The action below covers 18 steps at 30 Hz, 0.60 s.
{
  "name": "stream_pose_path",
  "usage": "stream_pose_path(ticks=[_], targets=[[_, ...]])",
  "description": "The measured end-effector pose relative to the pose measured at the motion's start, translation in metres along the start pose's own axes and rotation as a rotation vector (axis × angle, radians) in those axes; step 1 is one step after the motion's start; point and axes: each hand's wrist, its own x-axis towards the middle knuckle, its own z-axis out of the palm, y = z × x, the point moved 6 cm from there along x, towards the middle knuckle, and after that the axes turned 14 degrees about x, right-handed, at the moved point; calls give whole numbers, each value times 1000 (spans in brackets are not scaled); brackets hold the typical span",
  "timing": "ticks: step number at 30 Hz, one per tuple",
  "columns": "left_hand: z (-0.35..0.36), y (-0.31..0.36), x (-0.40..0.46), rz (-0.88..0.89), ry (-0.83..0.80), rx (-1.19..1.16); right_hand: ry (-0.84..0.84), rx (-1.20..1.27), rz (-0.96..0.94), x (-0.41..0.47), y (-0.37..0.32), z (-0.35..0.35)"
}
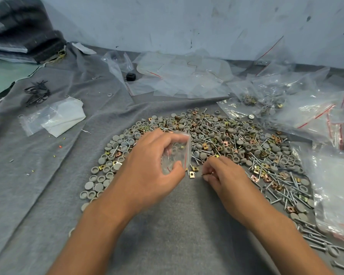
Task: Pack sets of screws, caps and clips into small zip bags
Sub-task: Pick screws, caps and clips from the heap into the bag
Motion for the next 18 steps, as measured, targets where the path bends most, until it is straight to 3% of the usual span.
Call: stream_pose_path(ticks=[3, 6, 8, 11, 17, 18], targets=[[3, 2, -1, 17, -16, 20, 81, 465, 84, 2, 1, -15], [4, 3, -1, 20, -14, 27, -13, 1110, 102, 4, -15, -17], [5, 5, 0, 28, -18, 25, -69, 1346, 109, 5, -24, -16], [9, 9, 0, 43, -29, 36, -48, 1273, 59, 4, -33, -18], [12, 13, 0, 55, -49, 42, 271, 482, -339, -11, -65, -38], [12, 13, 0, 55, -53, 42, 309, 450, -349, -13, -67, -39]])
